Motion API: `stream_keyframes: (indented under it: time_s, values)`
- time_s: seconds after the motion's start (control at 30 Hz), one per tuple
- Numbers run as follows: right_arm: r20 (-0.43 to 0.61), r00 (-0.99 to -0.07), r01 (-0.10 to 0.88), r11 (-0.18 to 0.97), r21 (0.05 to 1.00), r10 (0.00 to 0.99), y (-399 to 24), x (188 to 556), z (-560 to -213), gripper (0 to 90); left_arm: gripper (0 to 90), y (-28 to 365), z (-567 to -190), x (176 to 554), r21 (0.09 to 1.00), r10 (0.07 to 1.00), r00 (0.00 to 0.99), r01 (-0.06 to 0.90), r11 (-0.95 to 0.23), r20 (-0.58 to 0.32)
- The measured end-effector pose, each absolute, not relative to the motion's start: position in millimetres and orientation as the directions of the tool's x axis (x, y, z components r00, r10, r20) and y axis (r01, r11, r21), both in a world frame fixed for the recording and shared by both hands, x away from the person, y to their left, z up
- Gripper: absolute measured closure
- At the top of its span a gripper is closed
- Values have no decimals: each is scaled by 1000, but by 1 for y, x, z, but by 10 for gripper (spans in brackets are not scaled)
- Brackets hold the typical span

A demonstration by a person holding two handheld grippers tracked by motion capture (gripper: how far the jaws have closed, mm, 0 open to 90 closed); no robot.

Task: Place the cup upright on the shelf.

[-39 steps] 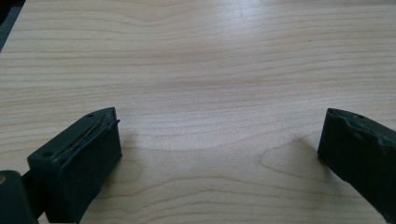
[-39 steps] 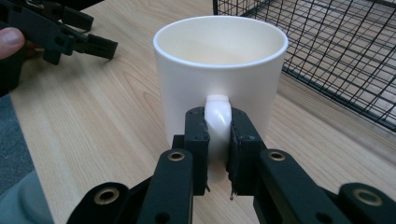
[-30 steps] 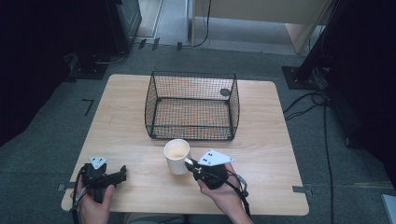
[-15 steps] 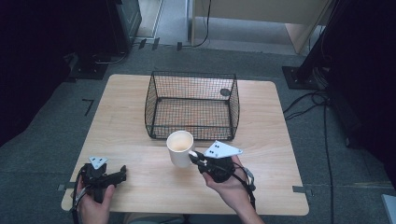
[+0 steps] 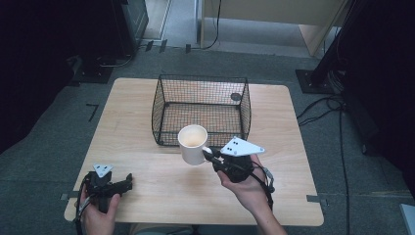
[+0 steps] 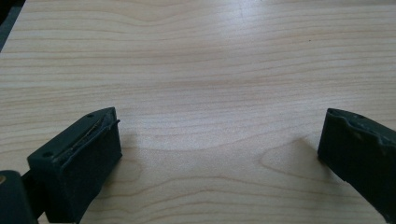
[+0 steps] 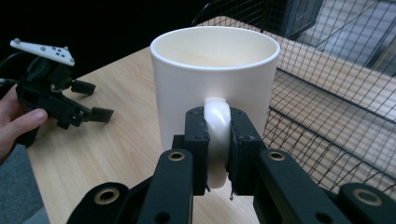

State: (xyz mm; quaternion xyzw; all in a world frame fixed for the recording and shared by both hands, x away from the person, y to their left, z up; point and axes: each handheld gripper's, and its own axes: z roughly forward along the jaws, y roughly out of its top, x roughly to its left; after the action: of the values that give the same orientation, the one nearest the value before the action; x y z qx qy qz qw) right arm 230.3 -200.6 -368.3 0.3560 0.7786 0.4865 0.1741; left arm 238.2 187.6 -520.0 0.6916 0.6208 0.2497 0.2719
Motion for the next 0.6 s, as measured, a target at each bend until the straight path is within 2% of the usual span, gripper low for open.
stream_keyframes:
  time_s: [0.6]
  values:
    - [65,-625,354,208,912,778,-224,258,-335,807,0,188,-520,238,686,995,104,723,-81,7]
